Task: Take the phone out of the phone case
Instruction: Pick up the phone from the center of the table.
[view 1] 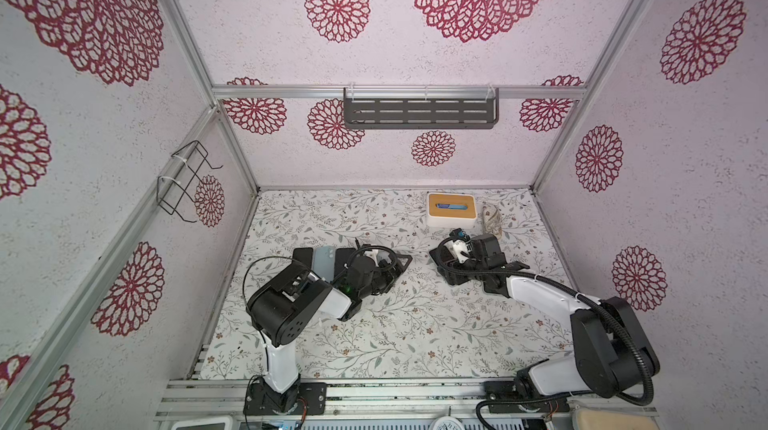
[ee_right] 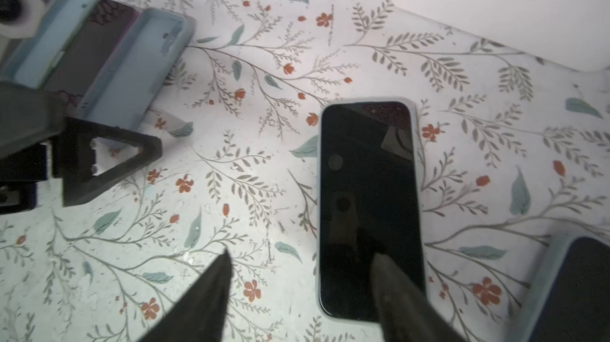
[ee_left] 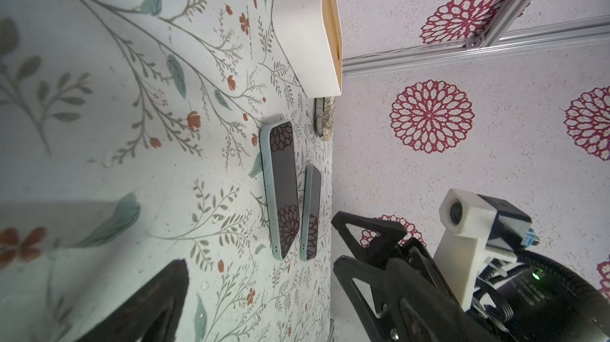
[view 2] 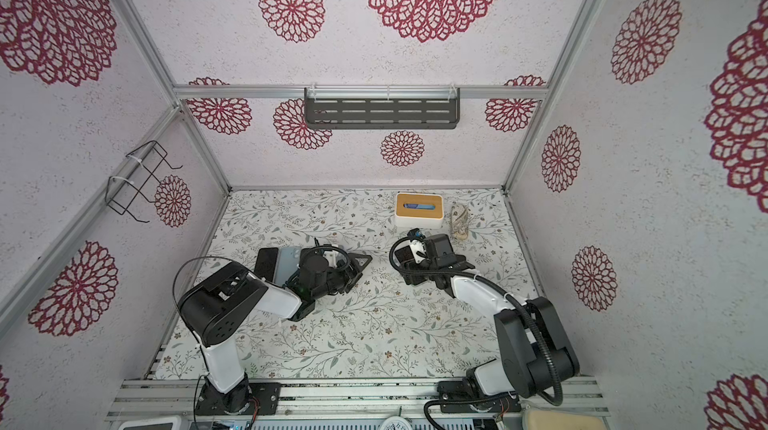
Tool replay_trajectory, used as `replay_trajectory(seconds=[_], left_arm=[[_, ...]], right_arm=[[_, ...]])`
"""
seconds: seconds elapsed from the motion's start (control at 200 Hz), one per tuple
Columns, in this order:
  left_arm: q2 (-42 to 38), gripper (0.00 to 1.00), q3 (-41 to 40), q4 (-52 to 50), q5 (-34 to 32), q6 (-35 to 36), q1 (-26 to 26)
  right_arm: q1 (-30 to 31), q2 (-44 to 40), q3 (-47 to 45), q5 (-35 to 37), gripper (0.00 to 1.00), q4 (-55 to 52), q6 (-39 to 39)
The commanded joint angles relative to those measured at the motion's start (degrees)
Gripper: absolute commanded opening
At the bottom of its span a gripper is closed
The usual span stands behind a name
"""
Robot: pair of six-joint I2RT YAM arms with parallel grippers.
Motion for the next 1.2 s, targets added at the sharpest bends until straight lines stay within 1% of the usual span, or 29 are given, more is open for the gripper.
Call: replay_trajectory(seconds=[0.0,0.085,0.165,0.285,0.39,0.46,0.661,0.936,1.081,1.126,1.196], left_arm=[[-5.2,0.97,2.8,-2.4,-3.2,3.2,-2.1],[-10.9,0.97,5.2,-13.9,-6.0,8.3,-3.2],[-16.1,0.97,7.5,-26.0,-9.9,12.1,-4.0],[-21.1,0.97,9.3,-36.5,-14.1,16.0,-4.5],[-23.6,0.97,9.9,-40.5,-15.8,17.8,-4.8],[-24.5,0.97,10.3,-42.2,-16.6,18.6,-4.9],[-24.2,0.97,10.9,-43.8,-17.9,19.8,-5.0],[-20.7,0.97,13.6,-45.9,-19.0,19.0,-4.9],[-17.6,0.97,16.4,-47.0,-17.7,16.6,-5.0],[-16.4,0.97,17.4,-47.4,-17.1,15.2,-4.9],[-14.5,0.97,19.4,-49.6,-16.5,14.2,-5.0]], right_arm=[[-0.8,1.9,4.0,9.4,0.87,-6.7,1.0],[-1.7,5.2,6.0,10.2,0.91,-8.8,0.4],[-1.9,7.5,6.7,8.6,0.94,-8.6,-2.7],[-1.8,11.0,7.8,6.7,0.96,-8.2,-6.1],[-1.8,13.1,8.7,5.8,0.97,-7.6,-7.3],[-1.8,14.3,9.6,6.6,0.97,-7.9,-7.7],[-1.8,16.8,10.7,5.9,0.96,-9.0,-8.2],[-0.3,19.9,10.9,6.1,0.85,-10.4,-8.8],[0.8,18.8,9.9,6.5,0.73,-10.1,-8.5],[0.9,18.2,9.6,6.1,0.67,-9.9,-7.8],[1.0,16.9,8.6,5.6,0.61,-8.6,-6.1]])
